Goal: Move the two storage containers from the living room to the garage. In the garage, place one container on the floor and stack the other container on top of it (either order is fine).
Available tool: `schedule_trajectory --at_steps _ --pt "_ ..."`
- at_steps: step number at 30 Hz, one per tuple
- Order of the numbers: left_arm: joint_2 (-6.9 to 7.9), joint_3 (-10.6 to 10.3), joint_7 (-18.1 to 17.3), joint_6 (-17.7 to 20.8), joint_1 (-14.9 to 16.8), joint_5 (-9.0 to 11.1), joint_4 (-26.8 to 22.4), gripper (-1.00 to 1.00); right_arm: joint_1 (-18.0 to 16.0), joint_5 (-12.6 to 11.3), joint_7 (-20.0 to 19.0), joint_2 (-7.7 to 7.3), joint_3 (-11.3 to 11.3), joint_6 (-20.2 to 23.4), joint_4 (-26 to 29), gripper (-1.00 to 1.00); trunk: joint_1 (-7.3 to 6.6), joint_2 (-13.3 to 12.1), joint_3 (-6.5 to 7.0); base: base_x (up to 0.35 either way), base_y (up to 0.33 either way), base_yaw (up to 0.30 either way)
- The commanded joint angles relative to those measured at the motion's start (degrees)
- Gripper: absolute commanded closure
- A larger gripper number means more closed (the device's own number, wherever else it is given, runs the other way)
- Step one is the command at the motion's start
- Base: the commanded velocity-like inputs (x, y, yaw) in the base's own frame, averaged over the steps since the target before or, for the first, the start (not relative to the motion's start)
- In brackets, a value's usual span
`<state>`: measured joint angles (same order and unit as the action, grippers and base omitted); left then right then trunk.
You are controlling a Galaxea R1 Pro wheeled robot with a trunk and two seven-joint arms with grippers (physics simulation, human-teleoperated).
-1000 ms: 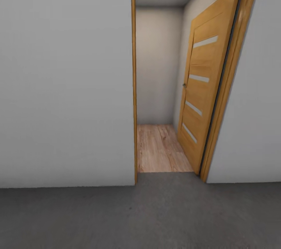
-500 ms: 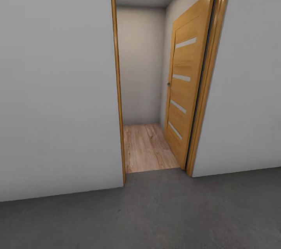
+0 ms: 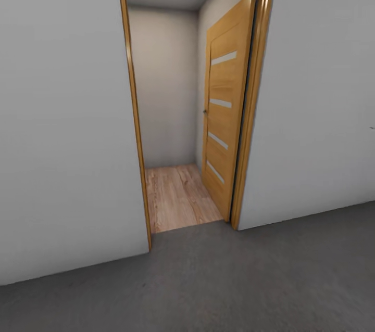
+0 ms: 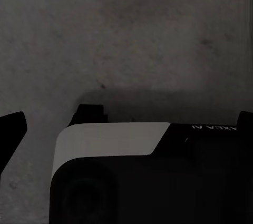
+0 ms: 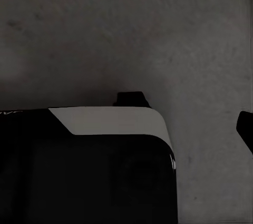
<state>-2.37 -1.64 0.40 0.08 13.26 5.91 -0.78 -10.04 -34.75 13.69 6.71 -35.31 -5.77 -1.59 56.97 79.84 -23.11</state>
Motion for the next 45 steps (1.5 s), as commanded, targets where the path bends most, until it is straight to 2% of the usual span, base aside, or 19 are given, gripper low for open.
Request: schedule_trajectory --at_steps 1,16,45 --pt "0.00 -0.21 0.04 0.01 0.02 0.60 -0.04 -1.00 -0.07 -0.55 0.02 0.05 -0.46 -0.29 -0.17 -1.00 0.00 0.03 -0.06 0.000 0.000 -0.247" --pt "0.00 -0.21 0.04 0.01 0.02 0.60 -0.05 -1.00 -0.07 -0.58 0.02 0.05 -0.46 -0.32 -0.17 -1.00 0.00 0.03 -0.06 0.000 0.000 -0.231" --pt "0.00 -0.19 0.04 0.01 0.02 0.67 -0.04 -1.00 -0.07 -0.58 0.08 -0.03 -0.55 -0.62 -0.17 -1.00 0.00 0.03 -0.06 0.000 0.000 -0.007"
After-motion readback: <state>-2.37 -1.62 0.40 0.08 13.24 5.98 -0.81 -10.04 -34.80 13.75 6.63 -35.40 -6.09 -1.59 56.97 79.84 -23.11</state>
